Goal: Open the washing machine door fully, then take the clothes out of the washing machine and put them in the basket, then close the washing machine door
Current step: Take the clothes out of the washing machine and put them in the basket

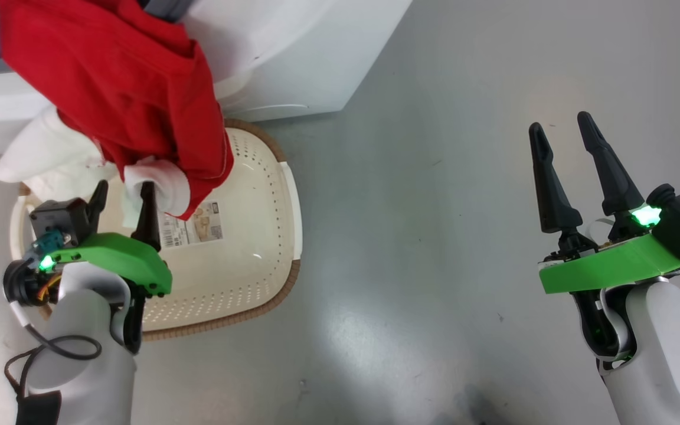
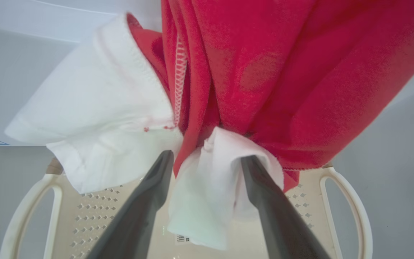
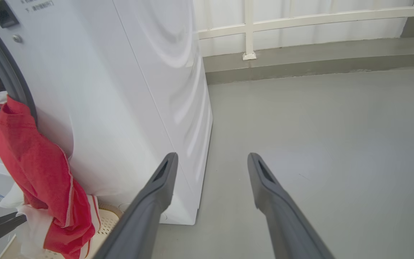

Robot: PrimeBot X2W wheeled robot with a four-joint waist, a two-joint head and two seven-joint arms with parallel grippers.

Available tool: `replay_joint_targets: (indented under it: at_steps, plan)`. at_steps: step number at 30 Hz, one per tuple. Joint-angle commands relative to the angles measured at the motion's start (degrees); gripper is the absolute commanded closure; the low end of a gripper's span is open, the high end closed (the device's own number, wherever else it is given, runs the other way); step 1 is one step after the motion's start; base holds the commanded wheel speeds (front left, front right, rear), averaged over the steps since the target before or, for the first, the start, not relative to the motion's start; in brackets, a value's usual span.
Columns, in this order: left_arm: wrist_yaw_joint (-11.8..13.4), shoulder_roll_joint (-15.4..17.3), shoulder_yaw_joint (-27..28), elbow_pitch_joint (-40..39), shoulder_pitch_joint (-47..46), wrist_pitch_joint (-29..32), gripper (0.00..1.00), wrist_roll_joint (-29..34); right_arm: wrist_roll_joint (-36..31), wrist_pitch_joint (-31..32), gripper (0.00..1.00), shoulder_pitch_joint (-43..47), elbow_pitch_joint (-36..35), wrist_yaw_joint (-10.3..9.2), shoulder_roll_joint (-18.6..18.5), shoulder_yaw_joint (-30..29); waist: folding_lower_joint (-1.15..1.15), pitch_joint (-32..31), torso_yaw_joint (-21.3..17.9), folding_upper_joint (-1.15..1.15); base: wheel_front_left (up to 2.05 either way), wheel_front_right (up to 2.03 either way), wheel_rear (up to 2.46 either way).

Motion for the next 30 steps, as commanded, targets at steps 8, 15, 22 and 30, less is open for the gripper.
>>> replay_joint_targets:
  at_steps: [8, 15, 22, 30]
  plan:
    - [-0.7, 0.8, 1.9, -9.4, 4.7, -0.4, 0.00, -0.4, -0.6, -0.4, 0.00, 1.9, -1.5, 0.28, -0.9, 0.2, 0.00, -0.9, 1.6, 0.00, 0.00, 0.00, 0.00]
    - [-0.8, 0.5, 2.3, -21.2, 9.8, -0.4, 0.00, -0.1, -0.6, -0.4, 0.00, 2.4, -1.6, 0.28, -1.4, -0.2, 0.00, -1.6, 2.5, 0.00, 0.00, 0.00, 0.00]
    - [-0.8, 0.3, 2.8, -34.2, 17.4, -0.4, 0.00, 0.0, -0.6, -0.4, 0.00, 3.1, -1.3, 0.28, -1.9, 0.0, 0.00, -2.7, 3.1, 0.00, 0.00, 0.00, 0.00]
    - [0.6, 0.1, 1.4, -46.4, 25.3, -0.4, 0.00, -0.3, -0.6, -0.4, 0.00, 4.0, -1.5, 0.28, -2.4, 0.1, 0.00, -3.6, 3.9, 0.00, 0.00, 0.00, 0.00]
